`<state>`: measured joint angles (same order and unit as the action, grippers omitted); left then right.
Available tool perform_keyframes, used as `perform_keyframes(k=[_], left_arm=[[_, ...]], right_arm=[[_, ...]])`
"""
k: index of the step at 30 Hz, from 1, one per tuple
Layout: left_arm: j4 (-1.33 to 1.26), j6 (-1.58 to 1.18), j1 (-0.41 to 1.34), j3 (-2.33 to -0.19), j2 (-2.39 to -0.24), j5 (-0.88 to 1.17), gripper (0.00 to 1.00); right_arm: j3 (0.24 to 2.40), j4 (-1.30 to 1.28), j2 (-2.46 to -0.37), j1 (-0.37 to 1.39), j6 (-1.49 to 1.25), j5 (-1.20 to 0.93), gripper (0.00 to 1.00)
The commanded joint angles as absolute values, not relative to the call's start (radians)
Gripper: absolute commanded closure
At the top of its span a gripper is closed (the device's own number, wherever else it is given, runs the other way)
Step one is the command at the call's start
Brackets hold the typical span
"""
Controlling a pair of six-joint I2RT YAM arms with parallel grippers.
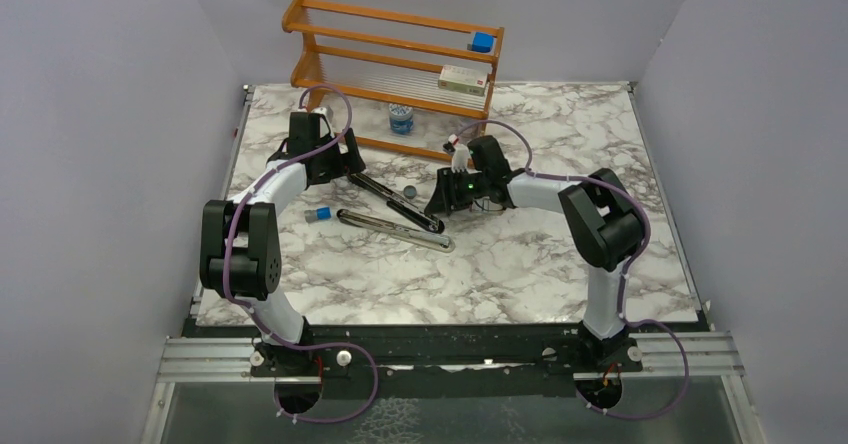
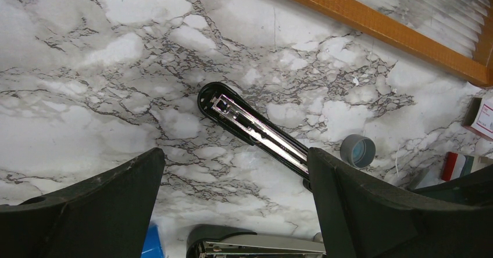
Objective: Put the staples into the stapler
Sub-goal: Pick up the stapler.
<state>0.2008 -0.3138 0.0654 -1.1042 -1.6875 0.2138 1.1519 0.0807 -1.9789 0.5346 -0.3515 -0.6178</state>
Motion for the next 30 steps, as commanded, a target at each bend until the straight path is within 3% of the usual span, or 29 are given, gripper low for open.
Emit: perform_keyframes(k=[1, 16, 30], left_arm=[[0.193, -0.318, 0.065, -1.138, -1.695, 0.233, 0.05], [0.195, -0.316, 0.066, -1.138, -1.692, 0.231, 0.05], [0.195, -0.316, 0.066, -1.138, -1.69, 0.23, 0.05]], right_arm=[[1.17, 0.092, -1.997, 0.53, -0.357, -0.661, 0.56], [1.166, 0.087, -1.986, 0.529, -0.349, -0.674, 0.78], [1.162, 0.104, -1.901, 0.529, -0.252, -0.603, 0.79]])
